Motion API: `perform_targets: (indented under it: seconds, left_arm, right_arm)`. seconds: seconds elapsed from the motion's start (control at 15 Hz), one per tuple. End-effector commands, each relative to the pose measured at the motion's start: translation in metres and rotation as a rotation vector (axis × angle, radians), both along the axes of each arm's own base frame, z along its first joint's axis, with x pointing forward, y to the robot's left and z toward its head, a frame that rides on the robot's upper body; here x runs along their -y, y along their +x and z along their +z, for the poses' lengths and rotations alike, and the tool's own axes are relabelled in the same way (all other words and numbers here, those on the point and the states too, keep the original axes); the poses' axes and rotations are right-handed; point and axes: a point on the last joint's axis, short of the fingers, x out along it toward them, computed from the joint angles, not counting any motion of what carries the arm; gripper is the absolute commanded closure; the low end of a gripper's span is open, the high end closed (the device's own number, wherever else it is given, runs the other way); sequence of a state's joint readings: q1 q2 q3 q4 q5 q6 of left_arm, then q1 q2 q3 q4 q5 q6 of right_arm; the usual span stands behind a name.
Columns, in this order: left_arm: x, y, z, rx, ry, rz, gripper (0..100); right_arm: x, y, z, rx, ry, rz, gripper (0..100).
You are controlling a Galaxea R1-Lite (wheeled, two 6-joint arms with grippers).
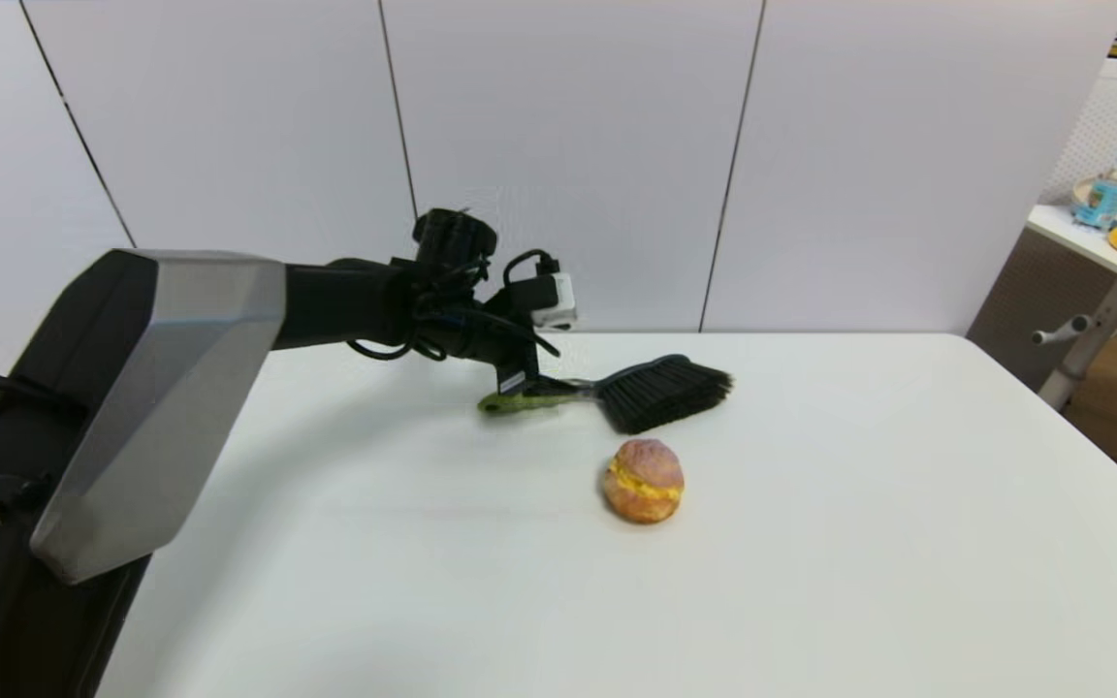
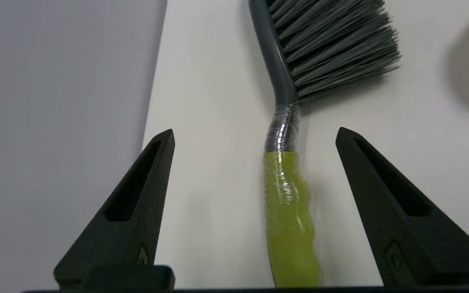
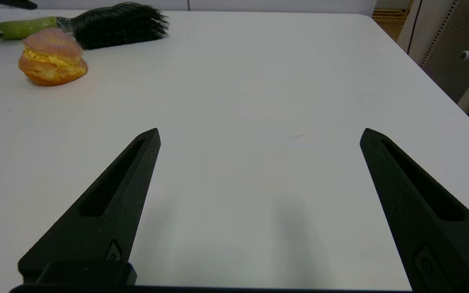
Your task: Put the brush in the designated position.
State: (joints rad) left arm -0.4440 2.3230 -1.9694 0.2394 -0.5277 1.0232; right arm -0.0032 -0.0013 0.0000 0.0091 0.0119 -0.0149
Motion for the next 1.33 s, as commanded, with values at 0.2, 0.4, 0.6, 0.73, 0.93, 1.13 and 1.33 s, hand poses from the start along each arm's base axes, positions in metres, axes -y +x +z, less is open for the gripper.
perform_targets:
  seconds: [0.2, 0.4, 0.6, 0.73, 0.93, 1.13, 1.33]
  left_arm:
    - [-0.085, -0.139, 0.188, 0.215, 0.004, 0.294, 0]
    - [-0.133, -0.225, 0.243, 0.311, -0.071, 0.474, 0]
    - [-0.173, -0.309, 0.264, 0.387, -0.168, 0.649, 0]
    - [-0.196, -0.358, 0.257, 0.396, -0.233, 0.790, 0]
    - [-0.211, -0.398, 0.220, 0.319, -0.290, 0.915, 0]
    - [-0.216, -0.418, 0.162, 0.211, -0.303, 0.990, 0]
    - [-0.217, -0.429, 0.106, 0.161, -0.381, 1.078, 0]
  right_arm:
    - [0.000, 0.000, 0.000, -0.003, 0.000, 0.000, 0]
    - [0.000, 0.000, 0.000, -0.003, 0.000, 0.000, 0]
    - [0.000, 0.000, 0.000, -0.003, 0.000, 0.000, 0]
    - [0.000, 0.000, 0.000, -0.003, 0.000, 0.000, 0]
    - [0.000, 0.000, 0.000, -0.003, 0.000, 0.000, 0]
    - [0.000, 0.000, 0.000, -0.003, 0.000, 0.000, 0]
    - [0.000, 0.000, 0.000, -0.003, 0.000, 0.000, 0]
